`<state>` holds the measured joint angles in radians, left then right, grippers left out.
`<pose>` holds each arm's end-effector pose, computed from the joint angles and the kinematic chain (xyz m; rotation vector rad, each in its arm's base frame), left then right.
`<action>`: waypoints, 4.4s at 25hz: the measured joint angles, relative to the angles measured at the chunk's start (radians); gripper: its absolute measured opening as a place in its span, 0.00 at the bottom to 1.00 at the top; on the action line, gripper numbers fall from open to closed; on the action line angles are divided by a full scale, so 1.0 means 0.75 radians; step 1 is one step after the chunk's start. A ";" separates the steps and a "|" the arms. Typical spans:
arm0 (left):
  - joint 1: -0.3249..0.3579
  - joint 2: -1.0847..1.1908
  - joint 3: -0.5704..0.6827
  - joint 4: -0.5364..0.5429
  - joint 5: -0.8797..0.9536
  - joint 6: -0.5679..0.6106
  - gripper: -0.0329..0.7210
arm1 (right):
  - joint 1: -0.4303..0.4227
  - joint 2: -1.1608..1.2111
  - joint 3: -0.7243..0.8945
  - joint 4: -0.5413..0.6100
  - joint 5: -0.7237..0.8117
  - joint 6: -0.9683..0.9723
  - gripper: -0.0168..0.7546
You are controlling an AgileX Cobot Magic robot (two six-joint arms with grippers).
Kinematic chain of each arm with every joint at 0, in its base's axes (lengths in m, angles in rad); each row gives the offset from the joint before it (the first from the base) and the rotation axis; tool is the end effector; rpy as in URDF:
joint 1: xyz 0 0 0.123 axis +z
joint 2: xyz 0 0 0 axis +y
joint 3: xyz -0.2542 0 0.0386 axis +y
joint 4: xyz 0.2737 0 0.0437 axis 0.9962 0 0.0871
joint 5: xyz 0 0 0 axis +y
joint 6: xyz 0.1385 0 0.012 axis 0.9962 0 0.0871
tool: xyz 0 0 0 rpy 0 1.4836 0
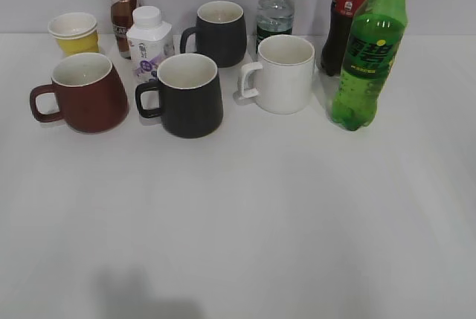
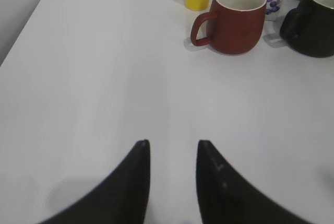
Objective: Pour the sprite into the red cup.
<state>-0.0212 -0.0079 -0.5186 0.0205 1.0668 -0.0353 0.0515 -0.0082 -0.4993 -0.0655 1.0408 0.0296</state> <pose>0.0851 0.0007 0.2740 -0.0156 2.0237 -0.0113 0.0890 -0.0033 0.2709 -0.0195 2.0152 -0.0264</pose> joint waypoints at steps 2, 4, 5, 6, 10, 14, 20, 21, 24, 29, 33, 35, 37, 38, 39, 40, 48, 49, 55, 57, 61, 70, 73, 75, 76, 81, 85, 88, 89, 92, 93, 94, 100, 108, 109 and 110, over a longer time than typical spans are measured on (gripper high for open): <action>0.000 0.000 0.000 0.000 0.000 0.000 0.36 | 0.000 0.000 0.000 0.000 0.000 0.000 0.78; 0.000 0.000 0.000 0.000 0.000 0.000 0.36 | 0.000 0.000 0.000 0.000 0.000 0.000 0.78; 0.000 0.000 0.000 0.000 0.000 0.000 0.36 | 0.000 0.000 0.000 0.000 0.000 0.000 0.78; 0.000 0.000 0.000 0.000 0.000 0.000 0.36 | 0.000 0.000 0.000 0.000 0.000 0.000 0.78; 0.000 0.000 0.000 0.000 0.000 0.000 0.36 | 0.000 0.000 0.000 0.000 0.000 0.000 0.78; 0.000 0.000 0.000 0.000 0.000 0.000 0.36 | 0.000 0.000 0.000 0.000 0.000 0.000 0.78; 0.000 0.000 0.000 0.000 0.000 0.000 0.36 | 0.000 0.000 0.000 0.000 0.000 0.000 0.78; 0.000 0.000 0.000 0.000 0.000 0.000 0.36 | 0.000 0.000 0.000 0.000 0.000 0.000 0.78; 0.000 0.000 0.000 0.000 0.000 0.000 0.36 | 0.000 0.000 0.000 0.000 0.000 0.000 0.78; 0.000 0.000 0.000 0.000 0.000 0.000 0.36 | 0.000 0.000 0.000 0.000 0.000 0.000 0.78; 0.000 0.000 0.000 0.000 0.000 0.000 0.36 | 0.000 0.000 0.000 0.000 0.000 0.000 0.78; 0.000 0.000 0.000 -0.002 0.000 0.000 0.36 | 0.000 0.000 0.000 0.000 0.000 0.000 0.78; 0.000 0.000 0.000 -0.006 -0.003 0.000 0.36 | 0.000 0.000 0.000 0.000 -0.001 0.000 0.78; -0.002 0.006 -0.004 -0.007 -0.009 0.000 0.36 | 0.000 0.000 0.000 0.000 -0.003 0.000 0.78; -0.006 0.021 -0.014 -0.007 -0.030 0.000 0.36 | 0.000 0.000 -0.007 0.000 -0.016 0.000 0.78; -0.007 0.040 -0.022 -0.007 -0.081 0.000 0.36 | 0.000 0.002 -0.020 0.000 -0.048 0.000 0.78; -0.016 0.231 0.125 -0.005 -0.714 0.000 0.36 | 0.000 0.235 0.067 0.041 -0.541 0.000 0.78; -0.016 0.273 0.164 -0.005 -0.789 0.000 0.36 | 0.000 0.277 0.087 0.064 -0.622 0.000 0.78; -0.016 0.591 0.390 -0.017 -1.422 0.000 0.36 | 0.061 0.551 0.132 0.087 -1.010 0.000 0.78; -0.016 0.718 0.401 -0.059 -1.580 0.000 0.36 | 0.103 0.650 0.132 0.064 -1.109 0.000 0.78; -0.016 1.033 0.401 -0.075 -1.842 0.000 0.36 | 0.164 0.885 0.132 0.037 -1.279 0.000 0.78; -0.016 1.791 0.401 -0.012 -2.479 -0.074 0.40 | 0.253 1.333 0.133 0.023 -1.723 0.000 0.78; -0.016 1.999 0.401 0.117 -2.708 -0.101 0.40 | 0.268 1.431 0.134 -0.005 -1.818 0.000 0.78; -0.019 2.127 0.401 0.158 -2.831 -0.106 0.40 | 0.269 1.476 0.134 -0.013 -1.856 0.000 0.78; -0.019 2.186 0.400 0.159 -2.897 -0.107 0.40 | 0.269 1.488 0.134 -0.015 -1.869 0.000 0.78; -0.019 2.411 0.357 0.196 -3.008 -0.112 0.40 | 0.269 1.507 0.136 -0.018 -1.885 0.000 0.78; -0.019 2.499 0.253 0.209 -3.021 -0.115 0.40 | 0.270 1.507 0.136 -0.019 -1.888 0.000 0.78; -0.019 2.519 0.176 0.196 -3.026 -0.116 0.40 | 0.270 1.507 0.136 -0.022 -1.890 0.000 0.78; -0.019 2.525 0.146 0.193 -3.012 -0.116 0.40 | 0.270 1.507 0.136 -0.022 -1.890 0.000 0.78; -0.019 2.533 0.070 0.190 -2.934 -0.116 0.40 | 0.270 1.507 0.136 -0.025 -1.890 0.000 0.78; -0.019 2.543 0.047 0.188 -2.925 -0.115 0.39 | 0.270 1.507 0.136 -0.026 -1.890 0.000 0.78; -0.019 2.554 0.024 0.189 -2.915 -0.115 0.38 | 0.270 1.507 0.136 -0.027 -1.890 0.000 0.78; -0.019 2.675 -0.127 0.213 -2.870 -0.115 0.35 | 0.270 1.507 0.136 -0.033 -1.890 0.000 0.78; -0.019 2.761 -0.288 0.343 -2.852 -0.115 0.20 | 0.270 1.507 0.136 -0.037 -1.892 0.000 0.78; -0.019 2.762 -0.295 0.347 -2.849 -0.113 0.13 | 0.270 1.507 0.136 -0.040 -1.892 0.000 0.78; -0.019 2.765 -0.297 0.348 -2.849 -0.111 0.14 | 0.270 1.507 0.136 -0.043 -1.892 0.000 0.78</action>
<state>-0.0356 2.0658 -0.7417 0.2818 -1.0698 -0.1189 0.2540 1.1218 -0.3975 -0.0975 -0.3783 0.0296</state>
